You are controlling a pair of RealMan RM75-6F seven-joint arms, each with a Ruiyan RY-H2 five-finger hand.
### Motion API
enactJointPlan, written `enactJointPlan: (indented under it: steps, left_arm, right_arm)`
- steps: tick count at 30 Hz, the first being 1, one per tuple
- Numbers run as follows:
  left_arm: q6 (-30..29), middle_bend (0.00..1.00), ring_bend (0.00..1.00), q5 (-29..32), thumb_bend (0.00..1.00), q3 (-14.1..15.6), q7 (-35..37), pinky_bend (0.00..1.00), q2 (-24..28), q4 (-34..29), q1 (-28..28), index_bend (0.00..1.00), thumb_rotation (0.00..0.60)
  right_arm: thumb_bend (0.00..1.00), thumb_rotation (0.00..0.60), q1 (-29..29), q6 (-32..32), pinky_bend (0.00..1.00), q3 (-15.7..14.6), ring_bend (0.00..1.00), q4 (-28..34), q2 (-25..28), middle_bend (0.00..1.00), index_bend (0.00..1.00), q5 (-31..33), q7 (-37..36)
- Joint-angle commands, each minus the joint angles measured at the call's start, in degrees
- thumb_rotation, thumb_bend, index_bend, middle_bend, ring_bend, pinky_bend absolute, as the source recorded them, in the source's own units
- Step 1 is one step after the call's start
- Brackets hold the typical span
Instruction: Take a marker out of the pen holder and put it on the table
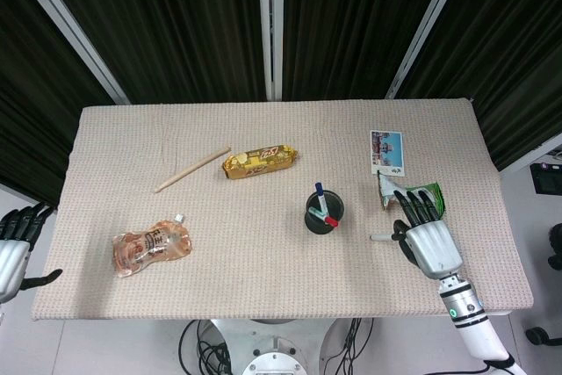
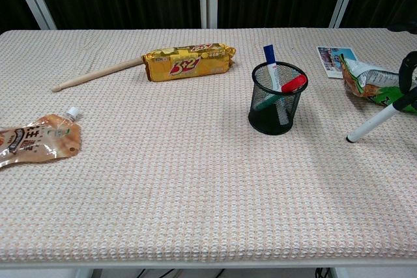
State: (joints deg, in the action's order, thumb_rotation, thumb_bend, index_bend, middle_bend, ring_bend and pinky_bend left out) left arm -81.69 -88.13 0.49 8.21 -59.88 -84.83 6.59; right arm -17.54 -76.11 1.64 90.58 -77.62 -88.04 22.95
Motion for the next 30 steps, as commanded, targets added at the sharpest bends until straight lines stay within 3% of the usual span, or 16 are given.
enactJointPlan:
  steps: [1,3,4,5,7,8,13,18,25,30]
  left_arm:
    - [0.1,0.00,0.00,0.1,0.09,-0.1,0.2,0.00,-0.1,0.2,0.1,0.03,0.600]
    - [0.2,0.00,0.00,0.1,0.09,-0.1,0.4,0.00,-0.1,0.3,0.1,0.03,0.600]
    - [0.2,0.00,0.00,0.1,0.09,-0.1,0.4,0.00,-0.1,0.3,0.2,0.03,0.600]
    - [0.1,0.00,0.00,0.0,0.09,-0.2,0.4,0.00,-0.1,0.3,0.2,0.03,0.600]
    - [0.0,0.00,0.00,0.0,0.09,-0.2,0.5,0.00,0.0,0.3,0.1,0.03,0.600]
    - [-0.2,0.00,0.00,0.0,0.09,-0.2,0.6,0.00,0.1,0.3,0.1,0.03,0.600]
    - [-0.3,0.00,0.00,0.1,0.09,-0.2,1.0,0.00,0.2,0.5,-0.1,0.03,0.600]
    - [-0.2,0.00,0.00,0.0,0.09,-0.1,1.3,0.00,0.1,0.8,-0.1,0.03,0.600]
    - [-1.5,0.00,0.00,-0.9,0.09,-0.5,0.9,0.00,-0.1,0.8,0.0,0.03,0.600]
    - [-3.5,0.00,0.00,-2.0,0.09,-1.1,0.2,0.00,0.0,0.0,0.0,0.03,0.600]
  right_arm:
    - [0.33,0.600,-1.3,2.5,0.00,0.7,0.00,0.1,-1.4,0.00,0.67,1.4,2.3]
    - [0.31,0.600,-2.2,4.1,0.00,0.8,0.00,0.8,-1.8,0.00,0.57,1.8,3.3]
    - [0.28,0.600,-2.5,4.6,0.00,0.9,0.00,1.1,-2.0,0.00,0.47,1.9,3.6]
    - [0.24,0.600,-3.0,5.1,0.00,1.0,0.00,1.6,-2.2,0.00,0.29,1.8,3.9]
    - [0.19,0.600,-3.6,5.8,0.00,1.0,0.00,2.6,-2.4,0.00,0.08,1.4,3.6]
    - [0.17,0.600,-3.9,5.9,0.00,1.0,0.00,3.0,-2.5,0.00,0.02,0.8,3.2]
    - [0.09,0.600,-4.2,4.2,0.00,0.9,0.00,3.7,-3.0,0.00,0.00,-2.0,0.6]
    - [0.08,0.600,-3.1,0.4,0.00,1.0,0.00,3.9,-1.9,0.00,0.00,-4.2,-2.4]
    - [0.08,0.600,2.7,-7.2,0.00,0.2,0.00,5.2,5.4,0.00,0.00,-3.1,-5.2]
    - [0.08,0.600,9.1,-9.8,0.00,-1.9,0.00,6.4,12.9,0.00,0.00,3.3,-9.0]
